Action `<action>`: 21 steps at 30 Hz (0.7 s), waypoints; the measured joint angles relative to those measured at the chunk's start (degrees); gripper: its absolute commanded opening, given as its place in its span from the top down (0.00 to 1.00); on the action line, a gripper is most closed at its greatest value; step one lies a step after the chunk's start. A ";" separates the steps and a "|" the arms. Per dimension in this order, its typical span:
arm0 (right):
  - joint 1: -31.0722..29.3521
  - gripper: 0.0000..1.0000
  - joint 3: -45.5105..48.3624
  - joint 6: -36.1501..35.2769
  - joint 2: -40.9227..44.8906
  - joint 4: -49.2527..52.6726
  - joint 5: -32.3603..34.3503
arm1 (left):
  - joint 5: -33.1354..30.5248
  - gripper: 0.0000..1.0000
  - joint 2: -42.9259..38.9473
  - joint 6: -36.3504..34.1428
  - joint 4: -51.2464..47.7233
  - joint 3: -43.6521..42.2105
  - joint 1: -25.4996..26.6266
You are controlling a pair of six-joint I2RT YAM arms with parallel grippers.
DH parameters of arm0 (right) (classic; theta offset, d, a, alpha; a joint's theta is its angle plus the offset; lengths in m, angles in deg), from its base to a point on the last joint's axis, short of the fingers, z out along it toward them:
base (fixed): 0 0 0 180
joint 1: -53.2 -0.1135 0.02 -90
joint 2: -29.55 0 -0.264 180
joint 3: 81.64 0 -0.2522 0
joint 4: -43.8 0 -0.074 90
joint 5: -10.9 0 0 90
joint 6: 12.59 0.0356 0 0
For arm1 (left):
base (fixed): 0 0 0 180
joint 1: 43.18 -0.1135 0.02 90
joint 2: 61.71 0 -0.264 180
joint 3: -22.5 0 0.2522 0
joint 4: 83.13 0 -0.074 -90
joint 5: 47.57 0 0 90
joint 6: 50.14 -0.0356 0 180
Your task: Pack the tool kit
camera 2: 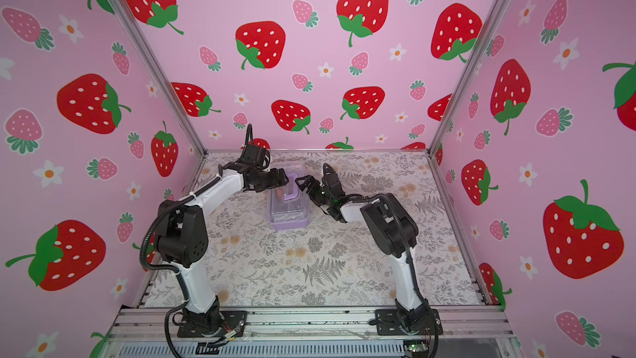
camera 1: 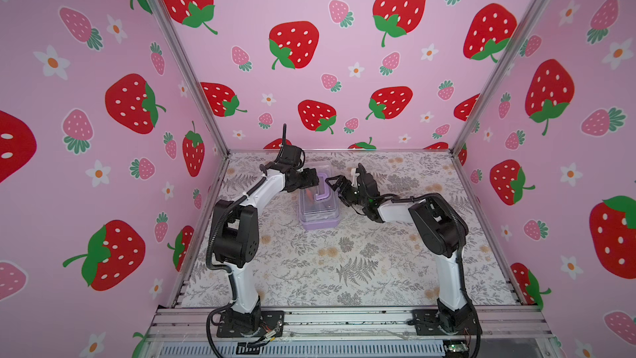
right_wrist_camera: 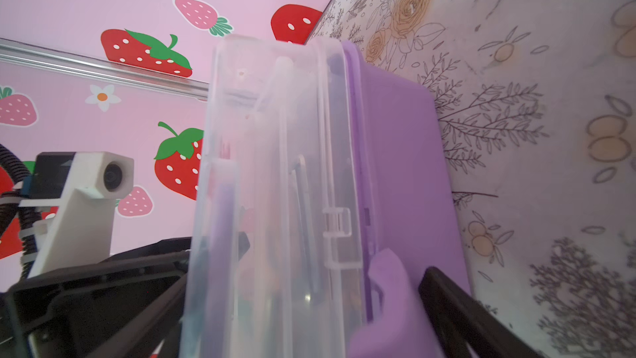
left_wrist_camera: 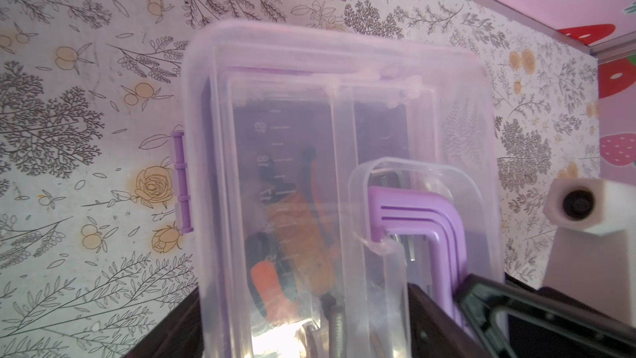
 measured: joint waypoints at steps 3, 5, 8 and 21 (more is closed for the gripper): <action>0.96 0.01 1.05 0.02 0.92 -0.90 -0.09 | 0.63 0.14 0.13 -0.31 0.28 0.02 0.09; 1.53 0.01 1.88 0.17 1.57 -2.21 -0.37 | 0.92 0.14 0.20 -0.52 0.37 0.04 0.13; 2.25 0.00 2.82 0.68 2.12 -4.79 -1.29 | 1.09 0.14 0.26 -0.74 0.37 0.13 0.17; 2.95 0.07 9.38 7.13 2.10 -15.63 -7.13 | 1.16 0.14 0.39 -1.03 0.22 0.28 0.17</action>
